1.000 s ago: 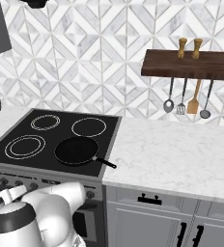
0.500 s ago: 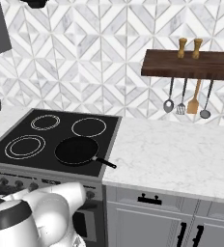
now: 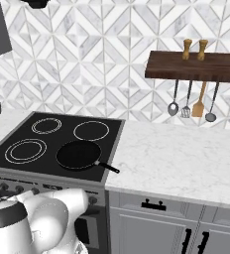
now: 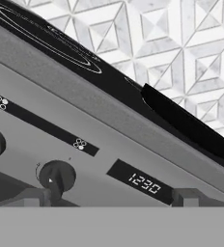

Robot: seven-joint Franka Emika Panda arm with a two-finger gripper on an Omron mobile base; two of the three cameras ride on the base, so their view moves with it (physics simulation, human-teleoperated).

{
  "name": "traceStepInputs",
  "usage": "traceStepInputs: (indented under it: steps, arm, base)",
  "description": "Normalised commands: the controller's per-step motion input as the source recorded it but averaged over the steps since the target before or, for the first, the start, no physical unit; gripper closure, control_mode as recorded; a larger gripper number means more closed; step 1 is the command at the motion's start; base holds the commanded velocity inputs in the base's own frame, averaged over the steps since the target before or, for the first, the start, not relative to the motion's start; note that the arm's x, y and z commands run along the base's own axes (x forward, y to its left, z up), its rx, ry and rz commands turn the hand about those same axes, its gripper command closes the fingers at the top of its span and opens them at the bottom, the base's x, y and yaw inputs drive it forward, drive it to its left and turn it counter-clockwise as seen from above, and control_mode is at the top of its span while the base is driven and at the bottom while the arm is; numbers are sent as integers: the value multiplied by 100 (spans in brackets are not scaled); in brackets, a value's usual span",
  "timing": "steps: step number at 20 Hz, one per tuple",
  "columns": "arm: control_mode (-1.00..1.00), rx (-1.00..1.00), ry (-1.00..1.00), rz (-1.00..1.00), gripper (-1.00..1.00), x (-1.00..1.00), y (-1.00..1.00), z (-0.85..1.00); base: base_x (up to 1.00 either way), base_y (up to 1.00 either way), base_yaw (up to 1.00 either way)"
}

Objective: Turn off the front right burner of the stove.

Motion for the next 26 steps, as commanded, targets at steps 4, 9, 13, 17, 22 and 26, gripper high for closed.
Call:
traceStepInputs:
  steps: [4, 9, 13, 17, 22, 26]
  arm:
    - [-100, 0, -4, 0, -100, 0, 0, -11]
    - [-100, 0, -5, 0, -100, 6, 0, -12]
    - [-100, 0, -6, 0, -100, 17, 0, -1]
    - [-100, 0, -1, 0, -100, 12, 0, -2]
    - [-100, 0, 0, 0, -100, 0, 3, -24]
    - [-100, 0, 0, 0, -100, 11, 0, -16]
  base:
    - [0, 0, 0]
    - [0, 0, 0]
    - [0, 0, 0]
    - [0, 0, 0]
    - [0, 0, 0]
    - [0, 0, 0]
